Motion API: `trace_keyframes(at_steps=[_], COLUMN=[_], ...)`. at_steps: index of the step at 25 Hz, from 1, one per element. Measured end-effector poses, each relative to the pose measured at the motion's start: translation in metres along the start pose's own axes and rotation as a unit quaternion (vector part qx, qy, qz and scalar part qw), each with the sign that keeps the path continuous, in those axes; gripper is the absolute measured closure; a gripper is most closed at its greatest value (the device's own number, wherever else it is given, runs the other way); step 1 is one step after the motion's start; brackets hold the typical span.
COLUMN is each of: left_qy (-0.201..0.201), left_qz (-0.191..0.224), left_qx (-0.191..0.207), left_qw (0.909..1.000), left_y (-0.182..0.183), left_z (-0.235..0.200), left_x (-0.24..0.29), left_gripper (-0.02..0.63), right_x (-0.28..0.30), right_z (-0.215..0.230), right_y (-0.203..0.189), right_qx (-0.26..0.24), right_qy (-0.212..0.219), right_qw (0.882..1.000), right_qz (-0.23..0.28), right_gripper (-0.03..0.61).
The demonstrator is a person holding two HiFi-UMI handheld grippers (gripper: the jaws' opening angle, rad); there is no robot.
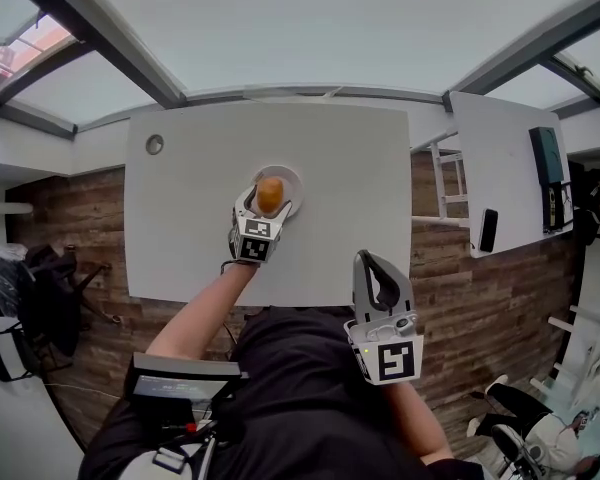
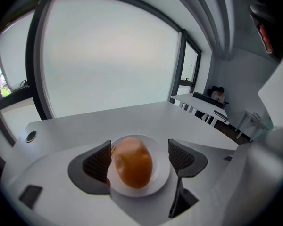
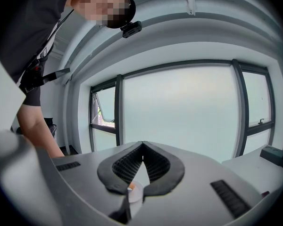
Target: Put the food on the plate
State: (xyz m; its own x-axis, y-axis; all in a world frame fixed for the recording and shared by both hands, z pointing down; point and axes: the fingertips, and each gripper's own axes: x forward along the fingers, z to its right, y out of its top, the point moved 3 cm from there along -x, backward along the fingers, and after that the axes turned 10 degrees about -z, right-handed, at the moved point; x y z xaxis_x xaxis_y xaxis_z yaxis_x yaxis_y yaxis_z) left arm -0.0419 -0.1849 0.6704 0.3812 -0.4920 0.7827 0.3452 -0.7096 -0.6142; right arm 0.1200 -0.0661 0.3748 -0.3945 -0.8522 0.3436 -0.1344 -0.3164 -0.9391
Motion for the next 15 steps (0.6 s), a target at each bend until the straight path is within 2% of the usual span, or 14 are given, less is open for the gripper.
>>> trace_keyframes(at_steps=[7, 13, 15], left_qy=[-0.004, 0.01, 0.011], left_qz=[0.009, 0.079, 0.08], left_qx=[-0.024, -0.038, -0.044], left_qw=[0.9997, 0.9961, 0.9957], left_y=[0.009, 0.019, 0.019], left_z=[0.007, 0.009, 0.012], left_x=[-0.036, -0.065, -0.077], left_gripper=[0.245, 0.245, 0.245], right_x=[-0.004, -0.003, -0.002], right_z=[-0.01, -0.027, -0.031], right_y=[0.002, 0.005, 0.006], right_qx=[-0.001, -0.007, -0.008], right_qy=[0.013, 0.037, 0.044], right_qw=[1.0, 0.999, 0.999], right_qz=[0.008, 0.017, 0.02], right_gripper=[0.572, 0.572, 0.572])
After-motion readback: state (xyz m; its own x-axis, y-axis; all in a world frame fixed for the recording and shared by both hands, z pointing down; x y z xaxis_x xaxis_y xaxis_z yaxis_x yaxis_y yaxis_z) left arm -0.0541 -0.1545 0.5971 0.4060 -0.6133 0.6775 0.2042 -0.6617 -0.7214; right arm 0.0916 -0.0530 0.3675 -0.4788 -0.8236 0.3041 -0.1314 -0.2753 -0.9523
